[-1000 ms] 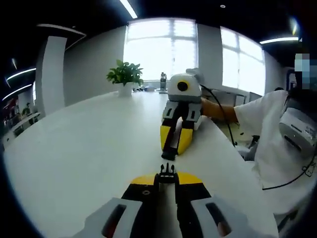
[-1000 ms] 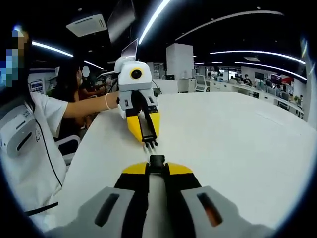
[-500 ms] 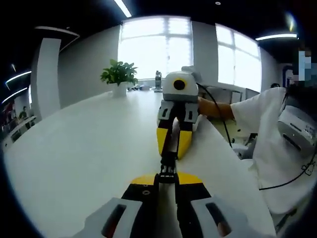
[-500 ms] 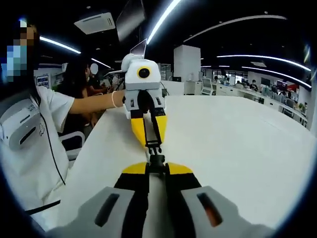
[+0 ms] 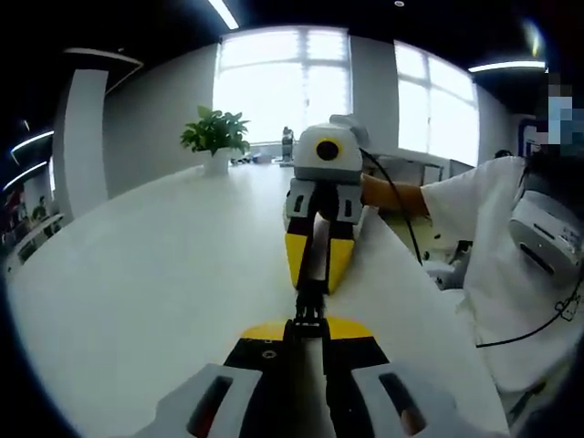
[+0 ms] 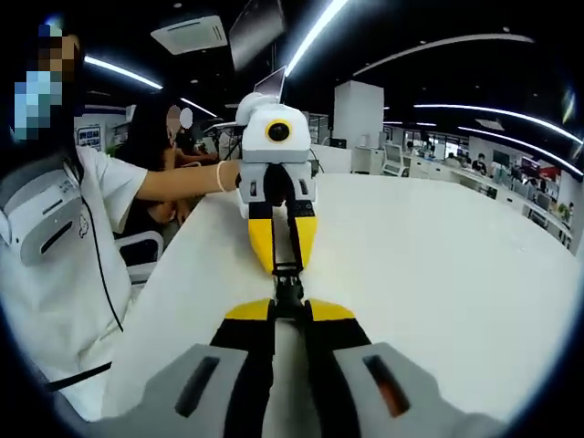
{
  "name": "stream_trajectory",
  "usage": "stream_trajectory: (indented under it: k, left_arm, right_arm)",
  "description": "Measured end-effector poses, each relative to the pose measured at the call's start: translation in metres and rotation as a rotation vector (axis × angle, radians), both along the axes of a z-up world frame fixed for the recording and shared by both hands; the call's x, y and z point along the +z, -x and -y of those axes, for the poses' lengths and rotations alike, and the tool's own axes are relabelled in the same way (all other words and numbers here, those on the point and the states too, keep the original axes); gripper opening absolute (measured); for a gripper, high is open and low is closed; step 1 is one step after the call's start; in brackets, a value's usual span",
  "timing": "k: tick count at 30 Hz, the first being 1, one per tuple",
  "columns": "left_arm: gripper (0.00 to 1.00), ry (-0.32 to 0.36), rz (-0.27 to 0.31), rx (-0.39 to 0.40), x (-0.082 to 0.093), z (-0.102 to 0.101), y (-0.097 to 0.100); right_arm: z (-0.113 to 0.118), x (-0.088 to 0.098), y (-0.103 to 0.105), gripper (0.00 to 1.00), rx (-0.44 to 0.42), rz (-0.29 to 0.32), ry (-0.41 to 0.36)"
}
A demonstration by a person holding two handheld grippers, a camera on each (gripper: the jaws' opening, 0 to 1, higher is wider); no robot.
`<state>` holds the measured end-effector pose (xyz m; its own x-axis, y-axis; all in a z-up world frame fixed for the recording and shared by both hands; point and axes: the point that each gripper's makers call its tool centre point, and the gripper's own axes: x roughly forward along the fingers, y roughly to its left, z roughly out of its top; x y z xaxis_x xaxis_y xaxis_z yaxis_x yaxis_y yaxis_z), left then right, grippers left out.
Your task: Snap the two parts of the plastic buckle together until the buckle closes and remains connected.
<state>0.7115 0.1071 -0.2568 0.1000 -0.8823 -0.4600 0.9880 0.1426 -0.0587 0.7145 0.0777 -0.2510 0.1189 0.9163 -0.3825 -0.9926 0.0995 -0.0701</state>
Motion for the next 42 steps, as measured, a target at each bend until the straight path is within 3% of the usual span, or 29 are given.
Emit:
stream_trajectory:
  k: [15,27,37,42]
  left_arm:
    - [0.11,-0.028,0.018,0.016,-0.002,-0.003,-0.01]
    - [0.11,-0.03,0.003,-0.016,-0.003,-0.001,-0.018]
    - [0.11,-0.03,-0.006,-0.015,-0.003,0.001,-0.015]
    - [0.1,-0.043,-0.008,-0.034,-0.003,0.002,-0.015]
  right_arm:
    - [-0.006,-0.002,-0.009,0.13,0.102,0.03,0.061]
    - [-0.014,-0.004,-0.002,0.13,0.197,0.015,0.027]
    - [-0.012,-0.004,0.0,0.12,0.2,0.017,0.022]
    - [-0.014,-0.003,0.004,0.12,0.22,0.057,0.06]
